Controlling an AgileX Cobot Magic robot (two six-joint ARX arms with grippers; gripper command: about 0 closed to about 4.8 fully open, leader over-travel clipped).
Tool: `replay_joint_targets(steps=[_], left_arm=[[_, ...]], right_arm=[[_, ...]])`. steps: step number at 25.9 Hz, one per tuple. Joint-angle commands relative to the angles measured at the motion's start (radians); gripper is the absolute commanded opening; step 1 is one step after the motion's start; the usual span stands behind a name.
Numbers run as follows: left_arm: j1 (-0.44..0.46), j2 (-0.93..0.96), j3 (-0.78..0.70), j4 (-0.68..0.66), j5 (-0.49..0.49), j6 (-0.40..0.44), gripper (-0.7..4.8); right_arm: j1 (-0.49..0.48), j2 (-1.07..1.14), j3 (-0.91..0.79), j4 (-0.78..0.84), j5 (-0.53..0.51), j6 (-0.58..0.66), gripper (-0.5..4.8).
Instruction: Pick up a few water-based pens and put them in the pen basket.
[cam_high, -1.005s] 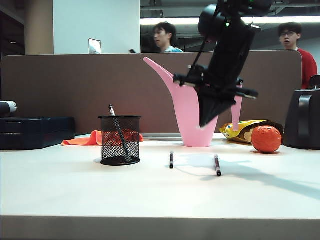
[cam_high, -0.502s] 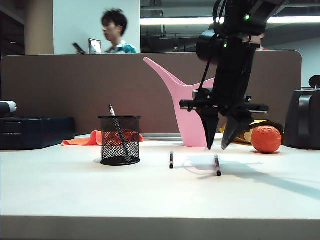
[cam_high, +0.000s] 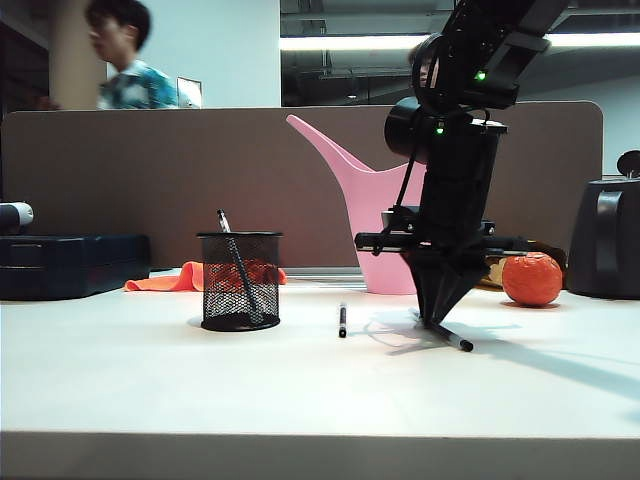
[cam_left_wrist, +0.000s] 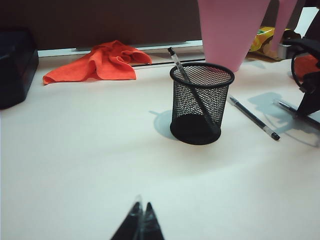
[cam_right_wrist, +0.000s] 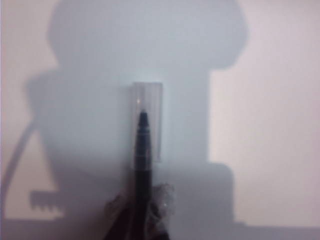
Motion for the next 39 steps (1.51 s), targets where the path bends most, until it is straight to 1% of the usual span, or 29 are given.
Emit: replay_joint_targets(steps=[1,5,6,9,12,15,18,20,21,22,24,27,33,39], left_arm=[[0.0,0.001,0.002,0.01,0.005,-0.003,-0.04],[0.0,0.001,0.002,0.01,0.005,-0.003,-0.04],[0.0,0.001,0.002,0.01,0.005,-0.003,-0.04],[0.0,0.001,0.002,0.01,0.005,-0.003,-0.04],[0.0,0.001,0.002,0.01,0.005,-0.003,-0.04],[0.0,0.001,0.002,0.01,0.005,-0.003,-0.04],[0.0,0.001,0.002,0.01,0.005,-0.003,-0.04],[0.0,0.001,0.002,0.01,0.005,-0.003,-0.04],[0.0,0.001,0.002,0.01,0.005,-0.003,-0.04],[0.0,0.001,0.002,0.01,0.005,-0.003,-0.04],[0.0,0.001,0.002,0.01,0.005,-0.003,-0.04],[-0.001,0.001,0.002,0.01,0.005,-0.003,-0.04],[0.001,0.001,0.002,0.009,0.005,-0.003,-0.04],[0.001,0.001,0.002,0.008,0.004,-0.003,-0.04]], right_arm=[[0.002,0.02,-0.013,-0.036,-0.004,-0.004,-0.03],[0.002,0.002,-0.012,-0.018,-0.016,-0.06,-0.03],[0.002,-0.014,-0.012,-0.001,-0.041,-0.08,-0.03],[0.002,-0.061,-0.012,0.078,-0.121,-0.087,-0.02],[0.002,-0.116,-0.012,0.2,-0.212,-0.1,-0.03],[0.003,-0.147,-0.012,0.29,-0.245,-0.1,-0.02],[0.003,-0.168,-0.012,0.407,-0.299,-0.1,-0.03],[0.003,-0.169,-0.012,0.505,-0.374,-0.1,-0.02],[0.007,-0.166,-0.012,0.6,-0.433,-0.1,-0.02],[0.012,-0.161,-0.012,0.676,-0.453,-0.1,-0.02],[0.022,-0.155,-0.012,0.757,-0.465,-0.1,-0.02],[0.027,-0.138,-0.012,0.872,-0.517,-0.097,-0.02],[0.052,-0.055,-0.012,1.058,-0.583,-0.077,-0.02],[0.08,0.016,-0.012,1.161,-0.591,-0.07,-0.02]])
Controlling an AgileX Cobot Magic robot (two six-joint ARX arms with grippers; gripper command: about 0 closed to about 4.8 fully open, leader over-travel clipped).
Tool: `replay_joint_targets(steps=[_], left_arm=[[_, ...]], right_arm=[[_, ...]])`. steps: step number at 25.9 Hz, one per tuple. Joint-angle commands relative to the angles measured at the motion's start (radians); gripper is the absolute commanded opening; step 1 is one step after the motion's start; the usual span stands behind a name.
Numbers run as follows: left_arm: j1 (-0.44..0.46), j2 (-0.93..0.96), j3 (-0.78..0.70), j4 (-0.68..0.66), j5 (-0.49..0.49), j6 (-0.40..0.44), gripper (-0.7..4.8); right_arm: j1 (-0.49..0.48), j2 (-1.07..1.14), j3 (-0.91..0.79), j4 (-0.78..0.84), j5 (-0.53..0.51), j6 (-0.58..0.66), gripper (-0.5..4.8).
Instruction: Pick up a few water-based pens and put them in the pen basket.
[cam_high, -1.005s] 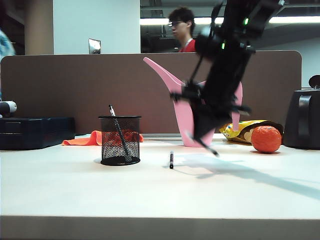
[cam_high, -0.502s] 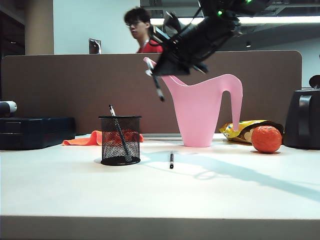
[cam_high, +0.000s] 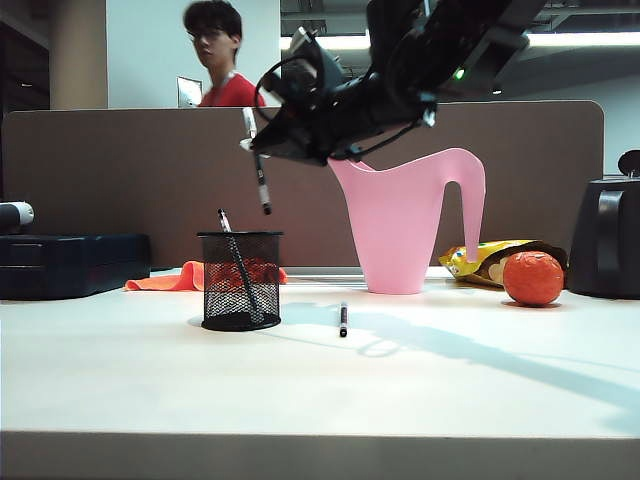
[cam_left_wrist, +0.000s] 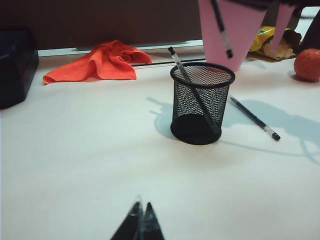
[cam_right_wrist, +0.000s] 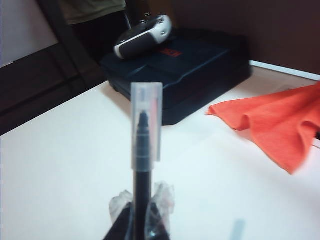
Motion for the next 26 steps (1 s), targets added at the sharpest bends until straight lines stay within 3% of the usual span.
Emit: replay_joint_targets(steps=[1,7,9,12,15,16,17,26], left_arm=[[0.001,0.001,0.002,0.007,0.004,-0.003,-0.04],[0.001,0.001,0.002,0.006,0.004,-0.003,-0.04],[0.001,0.001,0.002,0.006,0.004,-0.003,-0.04],[0.001,0.001,0.002,0.006,0.003,-0.003,-0.04],[0.001,0.001,0.002,0.006,0.004,-0.003,-0.04],[0.001,0.001,0.002,0.006,0.004,-0.003,-0.04],[0.001,0.001,0.002,0.006,0.003,-0.003,-0.04],[0.002,0.001,0.002,0.006,0.001,-0.003,-0.04]], right_arm=[[0.016,0.028,0.002,0.086,-0.007,0.006,-0.02],[0.038,0.048,0.003,0.038,0.016,0.005,0.05],[0.033,0.045,0.003,0.022,0.017,0.006,1.36],[0.03,0.041,0.004,0.012,0.016,0.008,1.41],[0.028,0.034,0.004,0.0,0.016,0.01,1.38],[0.027,0.027,0.005,-0.016,0.021,0.01,1.03],[0.025,0.012,0.004,-0.053,0.039,0.007,-0.21],[0.0,-0.14,0.005,-0.488,0.42,0.006,-0.05]])
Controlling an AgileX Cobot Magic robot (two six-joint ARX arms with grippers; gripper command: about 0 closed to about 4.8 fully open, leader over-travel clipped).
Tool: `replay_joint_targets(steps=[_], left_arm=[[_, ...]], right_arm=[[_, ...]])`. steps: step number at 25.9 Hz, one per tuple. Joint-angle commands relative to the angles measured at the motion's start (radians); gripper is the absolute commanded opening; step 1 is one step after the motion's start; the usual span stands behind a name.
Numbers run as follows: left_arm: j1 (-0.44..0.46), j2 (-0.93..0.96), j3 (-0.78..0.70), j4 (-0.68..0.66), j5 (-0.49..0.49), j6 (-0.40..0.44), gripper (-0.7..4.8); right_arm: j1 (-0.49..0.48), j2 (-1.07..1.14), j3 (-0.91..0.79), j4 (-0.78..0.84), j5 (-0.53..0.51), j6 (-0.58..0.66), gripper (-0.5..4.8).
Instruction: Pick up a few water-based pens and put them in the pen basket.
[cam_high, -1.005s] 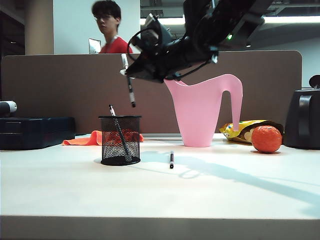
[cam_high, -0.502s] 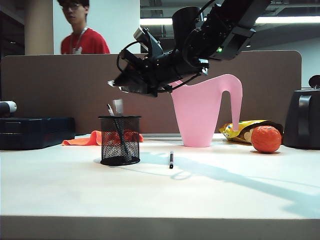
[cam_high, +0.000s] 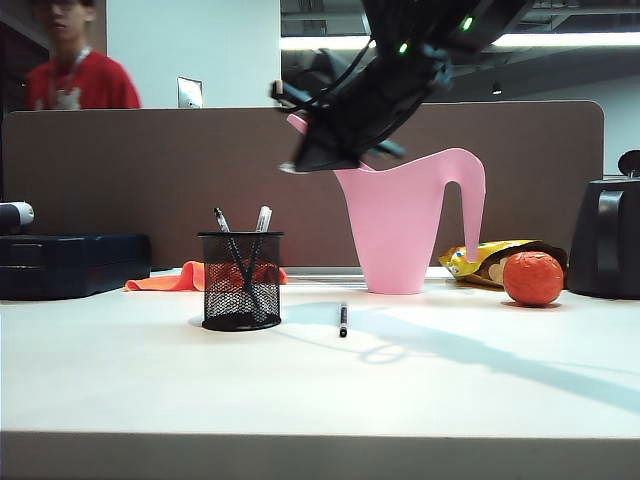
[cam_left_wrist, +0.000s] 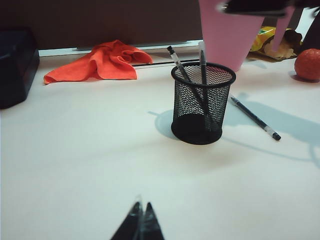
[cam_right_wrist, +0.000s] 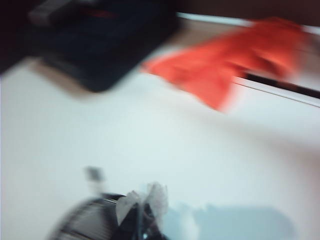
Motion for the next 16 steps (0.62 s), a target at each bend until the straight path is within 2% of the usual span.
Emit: replay_joint_targets(steps=[1,10,12,14,16], left_arm=[[0.001,0.001,0.002,0.006,0.001,-0.003,-0.04],[0.001,0.001,0.002,0.006,0.002,-0.003,-0.04],[0.001,0.001,0.002,0.006,0.002,-0.003,-0.04],[0.001,0.001,0.002,0.006,0.001,-0.003,-0.04],[0.001,0.001,0.002,0.006,0.002,-0.003,-0.04]], right_arm=[[-0.01,-0.051,0.005,-0.185,0.141,0.001,-0.06],[0.001,-0.029,0.004,-0.382,0.169,0.076,0.0],[0.001,-0.012,0.004,-0.395,0.169,0.076,0.44],[0.001,0.007,0.004,-0.4,0.168,0.093,1.17],[0.001,0.026,0.004,-0.4,0.166,0.114,1.48]])
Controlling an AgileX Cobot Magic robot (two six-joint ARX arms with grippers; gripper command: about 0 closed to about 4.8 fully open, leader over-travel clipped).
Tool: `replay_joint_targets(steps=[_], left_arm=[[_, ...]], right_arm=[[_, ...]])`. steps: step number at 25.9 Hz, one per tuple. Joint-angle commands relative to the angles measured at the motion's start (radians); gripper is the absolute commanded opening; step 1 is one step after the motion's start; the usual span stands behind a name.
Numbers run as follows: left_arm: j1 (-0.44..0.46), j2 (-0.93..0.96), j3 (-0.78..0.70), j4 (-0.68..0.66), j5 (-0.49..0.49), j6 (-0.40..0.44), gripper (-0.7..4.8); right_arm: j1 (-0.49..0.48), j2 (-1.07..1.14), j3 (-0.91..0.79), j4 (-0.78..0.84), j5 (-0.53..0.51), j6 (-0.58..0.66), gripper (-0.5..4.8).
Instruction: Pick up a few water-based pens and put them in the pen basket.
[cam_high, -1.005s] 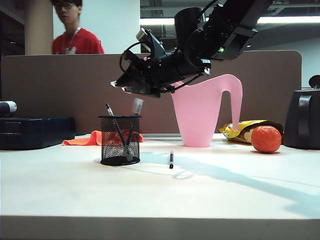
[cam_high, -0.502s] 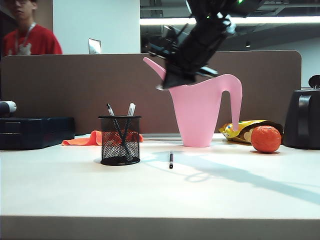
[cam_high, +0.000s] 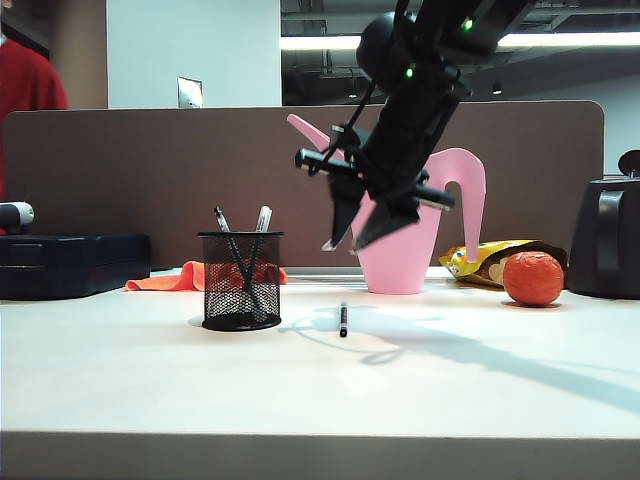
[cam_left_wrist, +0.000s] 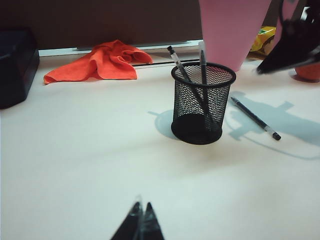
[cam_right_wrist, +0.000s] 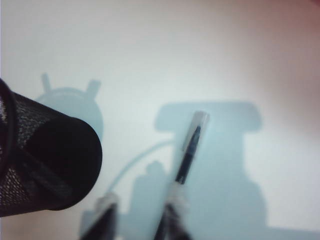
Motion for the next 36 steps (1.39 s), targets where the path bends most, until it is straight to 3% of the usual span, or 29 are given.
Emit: replay_joint_targets(steps=[1,25,26,29,36], left_arm=[[0.001,0.001,0.002,0.006,0.004,-0.003,-0.04],[0.001,0.001,0.002,0.006,0.001,-0.003,-0.04],[0.001,0.001,0.002,0.006,0.001,-0.003,-0.04],[0.001,0.001,0.002,0.006,0.001,-0.003,-0.04],[0.001,0.001,0.002,0.006,0.002,-0.003,-0.04]], right_arm=[[0.002,0.023,0.004,0.009,-0.002,0.037,1.52],[0.02,0.163,0.007,0.011,0.032,0.047,1.42],[0.021,0.168,0.007,0.01,0.032,0.047,1.22],[0.026,0.176,0.007,-0.013,0.037,0.045,-0.13],[0.025,0.169,0.01,-0.044,0.087,0.043,-0.09]])
